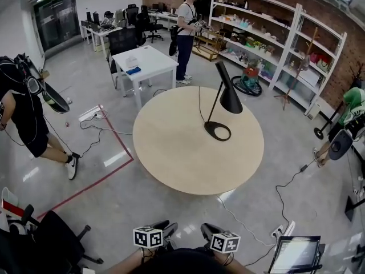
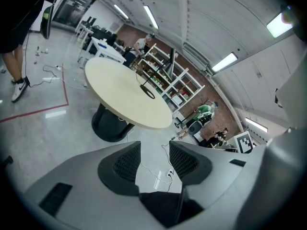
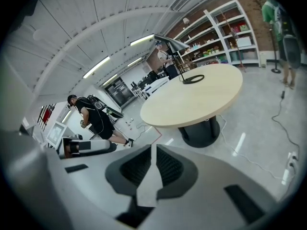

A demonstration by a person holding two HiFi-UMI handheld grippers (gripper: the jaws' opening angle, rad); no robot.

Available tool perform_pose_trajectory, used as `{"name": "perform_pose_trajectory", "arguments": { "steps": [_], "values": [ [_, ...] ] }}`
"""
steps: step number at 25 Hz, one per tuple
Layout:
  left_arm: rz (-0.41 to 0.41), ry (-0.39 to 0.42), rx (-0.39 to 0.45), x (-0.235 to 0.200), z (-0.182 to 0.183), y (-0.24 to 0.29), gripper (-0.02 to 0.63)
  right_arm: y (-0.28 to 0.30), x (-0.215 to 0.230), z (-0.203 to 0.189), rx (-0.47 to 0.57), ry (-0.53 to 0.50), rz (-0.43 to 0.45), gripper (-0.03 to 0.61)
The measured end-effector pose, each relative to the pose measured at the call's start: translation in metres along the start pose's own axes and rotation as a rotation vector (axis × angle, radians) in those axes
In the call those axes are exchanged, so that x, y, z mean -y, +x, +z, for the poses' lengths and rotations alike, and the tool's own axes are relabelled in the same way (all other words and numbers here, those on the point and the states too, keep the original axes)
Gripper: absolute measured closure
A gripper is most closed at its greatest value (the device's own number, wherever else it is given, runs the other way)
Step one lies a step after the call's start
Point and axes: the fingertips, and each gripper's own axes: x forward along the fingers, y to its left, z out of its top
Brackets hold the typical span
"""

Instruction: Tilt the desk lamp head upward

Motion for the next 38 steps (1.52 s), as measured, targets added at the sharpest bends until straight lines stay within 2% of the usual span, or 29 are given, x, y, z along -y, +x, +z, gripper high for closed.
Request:
{"name": "perform_pose_trajectory", "arguments": {
  "steps": [9, 13, 17, 24, 29, 38],
  "values": [
    [-0.037, -0.006, -0.038, -0.014, 0.018, 0.026, 0.420, 0.019, 0.015, 0.020, 0.006, 0.045, -0.049, 0.545],
    [0.004, -0.020, -0.026, -0.029, 0.043, 0.033, 0.420, 0.047, 0.020, 0.044, -0.018, 0.072, -0.021, 0.545],
    [0.064, -0.029, 0.014, -0.048, 0.077, 0.041, 0.420, 0.081, 0.016, 0.077, -0.049, 0.008, 0.036, 0.545],
    [0.081, -0.014, 0.041, -0.041, 0.130, 0.072, 0.420, 0.119, 0.021, 0.131, -0.088, -0.032, 0.105, 0.545],
    [0.146, -0.083, 0.081, -0.059, 0.153, 0.085, 0.420, 0.141, 0.033, 0.159, -0.106, -0.050, 0.138, 0.545],
    [0.126, -0.049, 0.049, -0.054, 0.188, 0.120, 0.420, 0.156, 0.065, 0.193, -0.072, 0.020, 0.107, 0.545]
  ]
}}
